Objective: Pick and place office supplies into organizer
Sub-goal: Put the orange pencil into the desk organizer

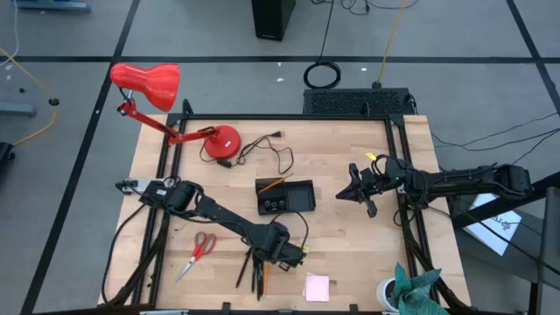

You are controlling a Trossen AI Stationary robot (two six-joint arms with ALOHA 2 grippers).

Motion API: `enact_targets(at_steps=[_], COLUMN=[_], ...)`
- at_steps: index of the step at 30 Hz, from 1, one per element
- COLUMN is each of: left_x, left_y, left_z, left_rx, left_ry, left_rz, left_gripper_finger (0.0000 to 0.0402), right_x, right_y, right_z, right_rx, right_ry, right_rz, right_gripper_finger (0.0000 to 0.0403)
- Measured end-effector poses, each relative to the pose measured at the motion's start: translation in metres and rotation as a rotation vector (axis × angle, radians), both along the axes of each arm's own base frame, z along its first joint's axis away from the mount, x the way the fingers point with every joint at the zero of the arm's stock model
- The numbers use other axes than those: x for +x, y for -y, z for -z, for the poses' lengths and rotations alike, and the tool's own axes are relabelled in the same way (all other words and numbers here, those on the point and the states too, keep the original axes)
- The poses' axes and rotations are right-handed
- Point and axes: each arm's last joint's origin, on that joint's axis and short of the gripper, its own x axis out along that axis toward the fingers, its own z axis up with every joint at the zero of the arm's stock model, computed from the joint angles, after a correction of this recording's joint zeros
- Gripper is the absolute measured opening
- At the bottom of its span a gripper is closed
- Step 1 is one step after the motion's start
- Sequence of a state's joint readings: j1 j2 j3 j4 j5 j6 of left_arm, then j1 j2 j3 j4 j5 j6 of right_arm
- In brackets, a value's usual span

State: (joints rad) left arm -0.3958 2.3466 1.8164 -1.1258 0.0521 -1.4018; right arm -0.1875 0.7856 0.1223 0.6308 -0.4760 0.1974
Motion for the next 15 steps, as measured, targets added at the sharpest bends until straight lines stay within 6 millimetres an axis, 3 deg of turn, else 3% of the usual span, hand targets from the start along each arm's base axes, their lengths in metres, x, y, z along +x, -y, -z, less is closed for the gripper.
enact_targets(at_steps=[15], left_x=[0.007], left_y=[0.003], left_z=[0.014], left_rx=[-0.085], left_ry=[0.011], left_rz=[-0.032], left_gripper_finger=[0.0092], right_x=[0.000], right_y=[0.000], right_z=[0.002], right_rx=[0.005], right_ry=[-0.025], right_rz=[0.000], right_gripper_finger=[0.0000])
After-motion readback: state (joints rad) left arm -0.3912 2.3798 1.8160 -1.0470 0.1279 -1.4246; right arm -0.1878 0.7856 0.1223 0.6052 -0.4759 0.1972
